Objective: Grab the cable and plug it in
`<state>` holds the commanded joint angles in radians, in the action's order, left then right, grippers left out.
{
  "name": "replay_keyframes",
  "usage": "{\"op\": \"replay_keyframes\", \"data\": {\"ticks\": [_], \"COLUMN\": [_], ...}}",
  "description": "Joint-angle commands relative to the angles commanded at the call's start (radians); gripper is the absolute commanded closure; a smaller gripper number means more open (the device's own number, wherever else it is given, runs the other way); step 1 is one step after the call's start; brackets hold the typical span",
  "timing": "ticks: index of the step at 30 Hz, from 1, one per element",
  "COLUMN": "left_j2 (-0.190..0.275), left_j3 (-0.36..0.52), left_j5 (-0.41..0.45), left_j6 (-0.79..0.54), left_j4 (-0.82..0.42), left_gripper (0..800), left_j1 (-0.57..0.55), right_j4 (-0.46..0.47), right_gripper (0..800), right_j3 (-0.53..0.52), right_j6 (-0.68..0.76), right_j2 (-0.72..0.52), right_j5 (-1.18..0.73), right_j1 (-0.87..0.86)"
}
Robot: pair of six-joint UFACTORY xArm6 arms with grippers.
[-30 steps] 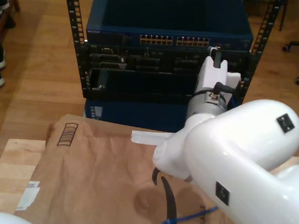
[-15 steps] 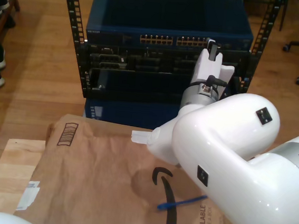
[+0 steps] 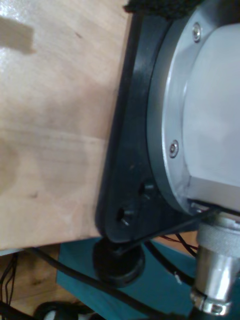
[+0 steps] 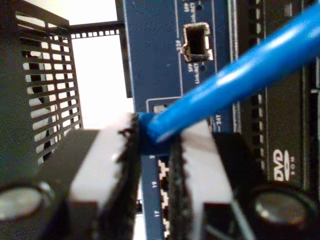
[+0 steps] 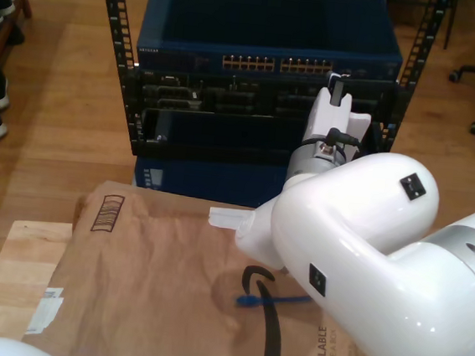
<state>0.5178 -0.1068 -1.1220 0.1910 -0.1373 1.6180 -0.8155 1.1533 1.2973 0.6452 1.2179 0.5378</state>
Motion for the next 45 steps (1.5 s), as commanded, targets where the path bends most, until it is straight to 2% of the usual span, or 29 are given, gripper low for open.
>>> {"op": "replay_keyframes", "data": {"ticks": [11,45], "left_j2": [0.0,0.0], "left_j3": [0.0,0.0], "left_j5": [0.0,0.0], "left_j6": [0.0,0.0], "left_j4": [0.0,0.0], "left_gripper": [0,0], "left_j1": [0.0,0.0], "right_j4": [0.003,0.04], "right_gripper": [800,800], "right_j3": [0.044,0.044], "right_j6": [0.0,0.002], "right_j2": [0.029,0.028], "right_j5": [-0.002,-0.014], "right_j1": [-0.023,-0.031]}}
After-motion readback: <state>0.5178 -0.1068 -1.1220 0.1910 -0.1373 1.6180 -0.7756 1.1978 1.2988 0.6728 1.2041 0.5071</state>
